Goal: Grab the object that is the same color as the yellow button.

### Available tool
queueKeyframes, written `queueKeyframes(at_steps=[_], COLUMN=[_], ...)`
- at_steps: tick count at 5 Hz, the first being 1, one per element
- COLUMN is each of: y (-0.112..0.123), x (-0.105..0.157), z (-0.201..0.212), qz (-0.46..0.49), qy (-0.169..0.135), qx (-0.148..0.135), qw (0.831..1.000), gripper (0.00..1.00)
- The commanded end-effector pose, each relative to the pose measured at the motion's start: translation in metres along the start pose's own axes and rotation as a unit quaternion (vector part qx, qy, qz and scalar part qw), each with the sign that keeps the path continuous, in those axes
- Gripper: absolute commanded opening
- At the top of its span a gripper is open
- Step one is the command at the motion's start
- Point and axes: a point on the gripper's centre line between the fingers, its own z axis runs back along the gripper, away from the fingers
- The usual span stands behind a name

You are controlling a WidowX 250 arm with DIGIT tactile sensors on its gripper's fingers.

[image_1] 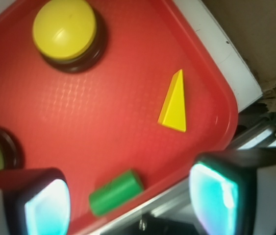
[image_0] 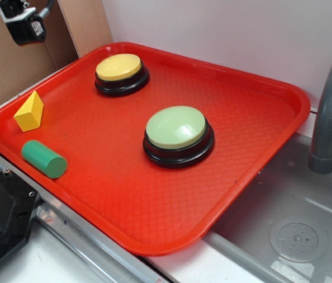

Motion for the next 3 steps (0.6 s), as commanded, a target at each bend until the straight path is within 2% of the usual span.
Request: queueKeyframes(at_steps=[1,2,3], y=[0.037,0.044,0.056], x=[0.012,0.014,0.020], z=[-0.032,-0.052,-0.075], qz=[0.070,0.078,0.084], qy=[-0.043,-0.053,-0.038], qx=[0.065,0.082,0.079], qw=[0.994,0.992,0.993], gripper=[1.00,1.00,1.00])
